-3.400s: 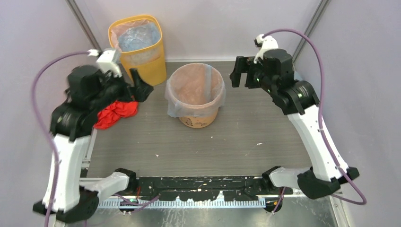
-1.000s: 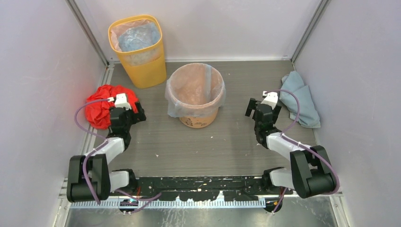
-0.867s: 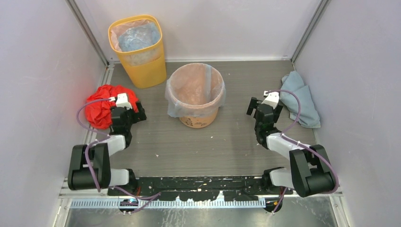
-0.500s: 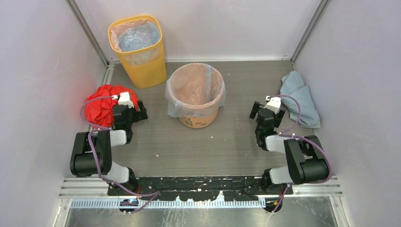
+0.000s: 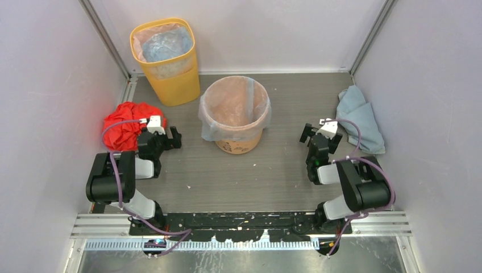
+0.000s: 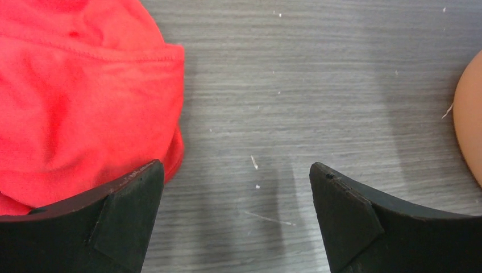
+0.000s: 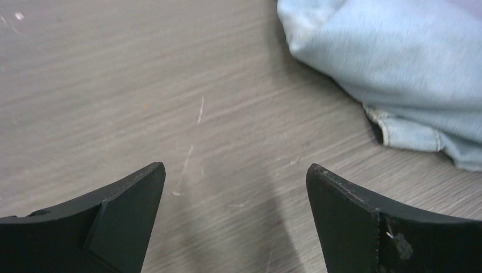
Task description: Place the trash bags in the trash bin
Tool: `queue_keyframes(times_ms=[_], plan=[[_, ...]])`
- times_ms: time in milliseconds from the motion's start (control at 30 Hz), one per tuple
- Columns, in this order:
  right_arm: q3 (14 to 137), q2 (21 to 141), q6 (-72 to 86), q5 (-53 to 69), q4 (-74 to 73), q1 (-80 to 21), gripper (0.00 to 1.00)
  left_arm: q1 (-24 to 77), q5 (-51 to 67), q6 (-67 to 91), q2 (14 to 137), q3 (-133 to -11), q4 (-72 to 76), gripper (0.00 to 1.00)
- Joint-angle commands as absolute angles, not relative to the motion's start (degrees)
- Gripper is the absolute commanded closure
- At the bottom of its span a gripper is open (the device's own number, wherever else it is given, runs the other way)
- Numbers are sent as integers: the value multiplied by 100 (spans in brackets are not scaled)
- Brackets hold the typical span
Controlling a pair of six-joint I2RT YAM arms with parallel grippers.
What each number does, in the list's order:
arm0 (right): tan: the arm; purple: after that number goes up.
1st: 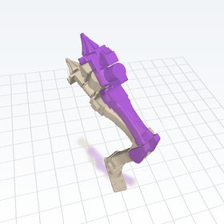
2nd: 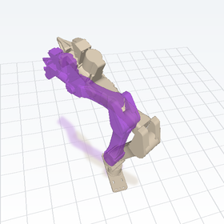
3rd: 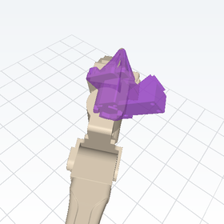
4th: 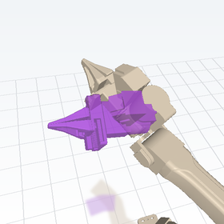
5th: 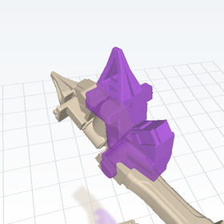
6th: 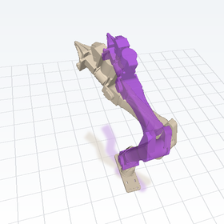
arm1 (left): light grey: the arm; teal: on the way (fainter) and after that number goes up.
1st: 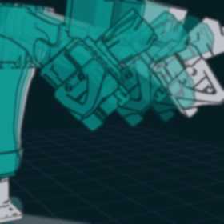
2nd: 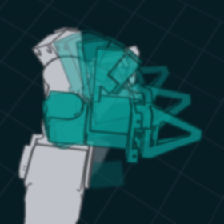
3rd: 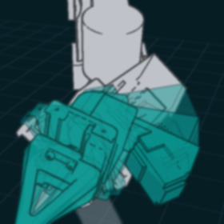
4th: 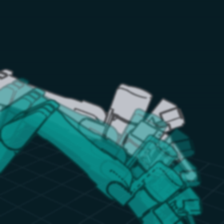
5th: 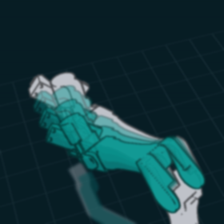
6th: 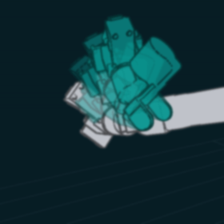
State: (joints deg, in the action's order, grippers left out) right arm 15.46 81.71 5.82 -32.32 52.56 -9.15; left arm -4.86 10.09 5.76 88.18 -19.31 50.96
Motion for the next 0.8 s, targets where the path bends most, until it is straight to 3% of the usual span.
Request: queue_keyframes(times_ms=[0, 100, 200, 767], plan=[[1058, 8945, 440, -3422, 7625, -893, 0, -486, 980, 487, 8864, -1840, 5855, 0], [1032, 9374, 267, -3103, 8060, -869, 0, -483, 967, 488, 8932, -1851, 5975, 0], [1296, 9091, 395, -3078, 7160, -839, 0, -477, 998, 467, 8933, -1895, 5899, 0], [1266, 9195, 345, -3041, 7381, -817, 0, -380, 873, 397, 8920, -1994, 5679, 0]])
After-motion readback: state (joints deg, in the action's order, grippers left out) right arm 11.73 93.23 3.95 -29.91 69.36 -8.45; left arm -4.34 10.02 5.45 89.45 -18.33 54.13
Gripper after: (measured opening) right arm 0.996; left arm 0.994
